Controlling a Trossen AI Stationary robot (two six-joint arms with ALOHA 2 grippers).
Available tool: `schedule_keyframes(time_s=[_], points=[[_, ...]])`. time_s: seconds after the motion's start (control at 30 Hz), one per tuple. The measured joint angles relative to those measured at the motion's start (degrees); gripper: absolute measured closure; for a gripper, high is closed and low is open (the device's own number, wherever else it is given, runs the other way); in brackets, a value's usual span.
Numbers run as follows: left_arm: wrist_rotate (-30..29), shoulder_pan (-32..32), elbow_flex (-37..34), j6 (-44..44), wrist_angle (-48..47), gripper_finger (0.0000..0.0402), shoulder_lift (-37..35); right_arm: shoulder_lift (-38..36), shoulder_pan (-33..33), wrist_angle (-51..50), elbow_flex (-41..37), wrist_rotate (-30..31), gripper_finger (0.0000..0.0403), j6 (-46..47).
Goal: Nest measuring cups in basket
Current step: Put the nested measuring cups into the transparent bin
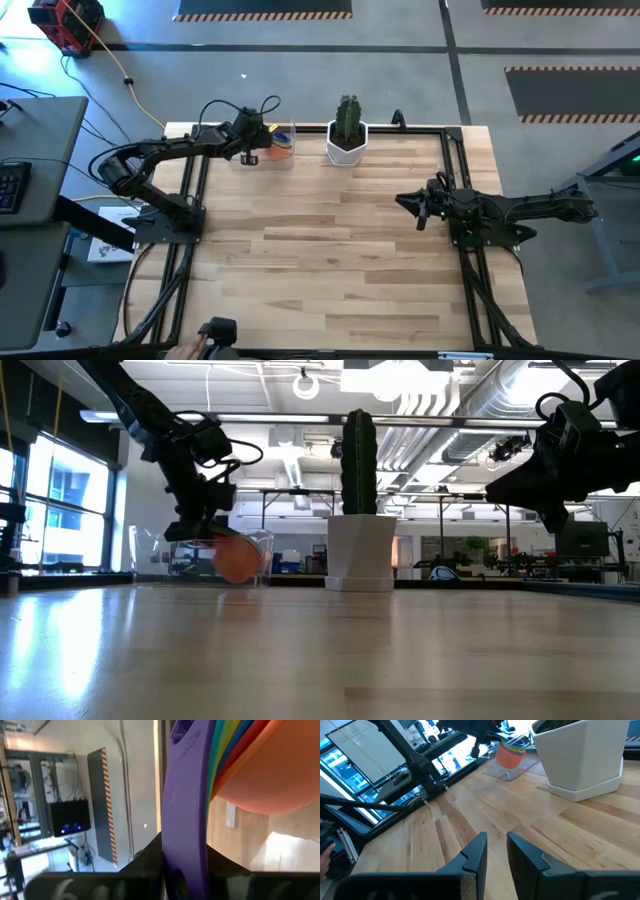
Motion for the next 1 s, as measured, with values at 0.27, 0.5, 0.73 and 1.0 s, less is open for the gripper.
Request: schedule_keyframes(time_s=[0.27, 0.5, 0.73, 1.0], points=[[-0.4, 0.2, 0.0, 2.5, 3.1, 0.0362, 0.0, 0.0, 0.0, 0.0, 0.0, 0.0, 0.0336, 0.0], [-2.6, 0.4, -0.1, -0.6, 4.8, 0.0362, 1.5, 0.0, 0.0, 0.0, 0.0, 0.0, 0.0336, 0.0], [-1.9, -0.1, -0.1, -2.5, 5.4, 0.0362, 2.9, 0.0, 0.0, 0.0, 0.0, -0.1, 0.0336, 0.0], [-1.5, 0.4, -0.1, -1.1, 5.5, 0.0358, 2.9, 0.0, 0.0, 0.0, 0.0, -0.2, 0.0336, 0.0]])
